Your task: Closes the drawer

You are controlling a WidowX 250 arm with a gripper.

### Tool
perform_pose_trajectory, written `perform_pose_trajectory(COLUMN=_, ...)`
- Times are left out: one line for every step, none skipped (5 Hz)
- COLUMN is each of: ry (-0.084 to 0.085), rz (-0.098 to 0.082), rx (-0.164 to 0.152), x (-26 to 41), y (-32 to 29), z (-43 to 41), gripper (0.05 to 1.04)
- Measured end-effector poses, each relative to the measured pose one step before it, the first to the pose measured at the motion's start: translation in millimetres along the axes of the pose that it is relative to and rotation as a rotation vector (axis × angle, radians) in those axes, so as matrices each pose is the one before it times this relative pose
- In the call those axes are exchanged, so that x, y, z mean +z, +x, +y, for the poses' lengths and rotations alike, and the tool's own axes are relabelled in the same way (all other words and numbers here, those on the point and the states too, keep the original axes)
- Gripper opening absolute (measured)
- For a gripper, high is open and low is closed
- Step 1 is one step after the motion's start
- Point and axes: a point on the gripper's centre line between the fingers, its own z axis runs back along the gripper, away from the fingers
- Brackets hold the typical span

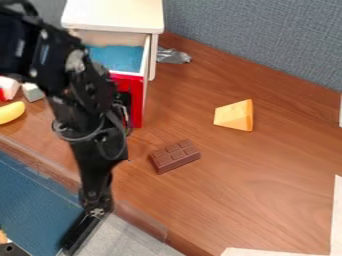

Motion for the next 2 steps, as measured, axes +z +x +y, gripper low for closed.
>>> perform_pose_trajectory(ry=0.0418, rz=0.0153, rx=0.0640, x=-11.46, y=-10.74, z=16.55, gripper=1.001)
perform_pose_trajectory(ry=0.0325, rz=-0.0023, rx=0.2510, x=-0.21, y=-10.76, z=14.59, gripper=1.001)
